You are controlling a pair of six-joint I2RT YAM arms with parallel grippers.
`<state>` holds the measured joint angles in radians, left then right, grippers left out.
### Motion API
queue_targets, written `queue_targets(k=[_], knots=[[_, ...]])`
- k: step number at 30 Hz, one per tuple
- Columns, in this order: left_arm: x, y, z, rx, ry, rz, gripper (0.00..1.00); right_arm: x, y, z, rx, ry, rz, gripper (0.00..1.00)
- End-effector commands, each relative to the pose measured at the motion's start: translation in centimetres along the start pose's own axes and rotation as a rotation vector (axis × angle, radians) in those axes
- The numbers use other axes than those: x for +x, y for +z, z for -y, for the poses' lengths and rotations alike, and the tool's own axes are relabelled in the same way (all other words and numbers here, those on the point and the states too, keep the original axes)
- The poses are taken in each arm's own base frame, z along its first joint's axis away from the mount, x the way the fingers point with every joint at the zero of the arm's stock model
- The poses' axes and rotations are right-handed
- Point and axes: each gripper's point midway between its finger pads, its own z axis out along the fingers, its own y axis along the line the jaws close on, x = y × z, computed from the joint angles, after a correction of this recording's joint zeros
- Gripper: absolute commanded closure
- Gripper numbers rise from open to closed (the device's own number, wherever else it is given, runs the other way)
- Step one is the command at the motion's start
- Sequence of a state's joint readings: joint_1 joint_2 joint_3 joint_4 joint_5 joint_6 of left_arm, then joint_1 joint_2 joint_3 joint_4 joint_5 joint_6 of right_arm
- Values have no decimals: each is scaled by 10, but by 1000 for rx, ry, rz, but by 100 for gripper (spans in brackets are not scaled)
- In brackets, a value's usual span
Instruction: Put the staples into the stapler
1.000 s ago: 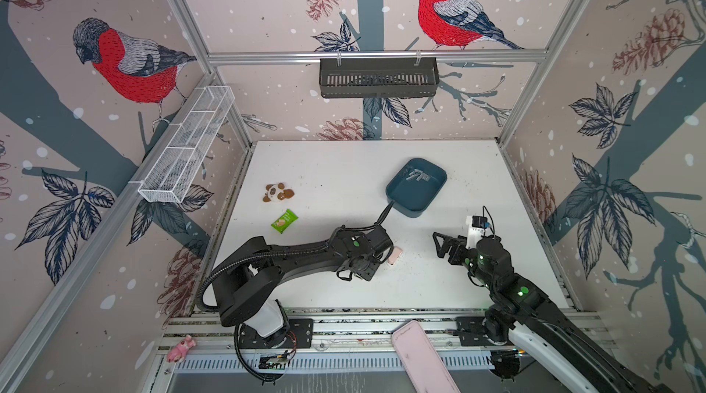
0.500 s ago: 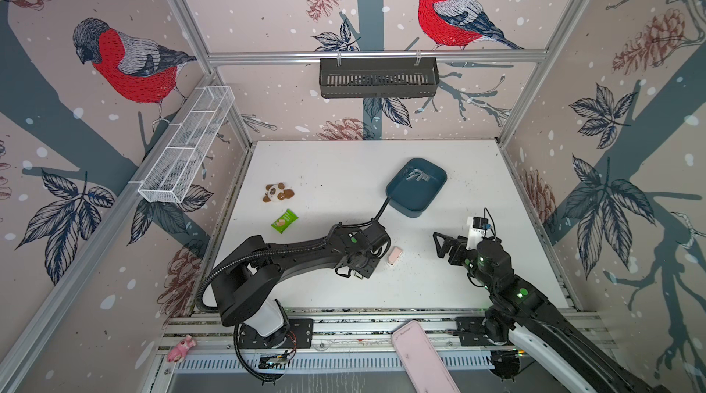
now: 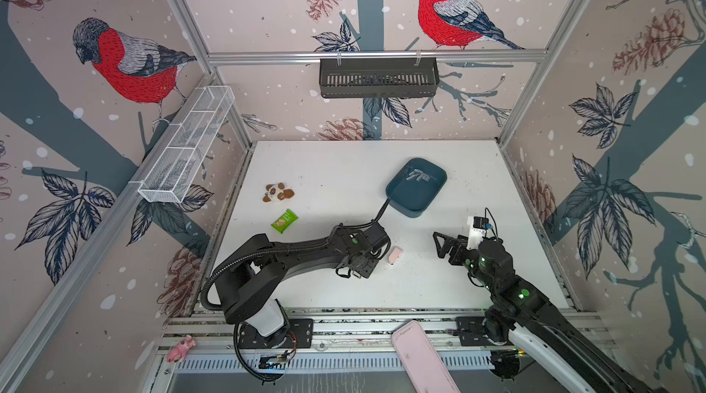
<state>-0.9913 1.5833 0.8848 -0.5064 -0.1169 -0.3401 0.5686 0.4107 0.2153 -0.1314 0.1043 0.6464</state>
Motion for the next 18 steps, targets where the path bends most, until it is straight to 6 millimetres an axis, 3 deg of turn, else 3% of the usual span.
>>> queue_targets(k=[1,12,18], knots=[[-4,-2,-4,-18,5,23,55,-3,-1,-6,-30,-19,13,0],[-15,-18,-4,-4,17,98,60,-10,-6,-7,-38,-26,52,0],[-9,-25,-4,-6,27,98,59,3,-4,-11,-62,-26,4,0]])
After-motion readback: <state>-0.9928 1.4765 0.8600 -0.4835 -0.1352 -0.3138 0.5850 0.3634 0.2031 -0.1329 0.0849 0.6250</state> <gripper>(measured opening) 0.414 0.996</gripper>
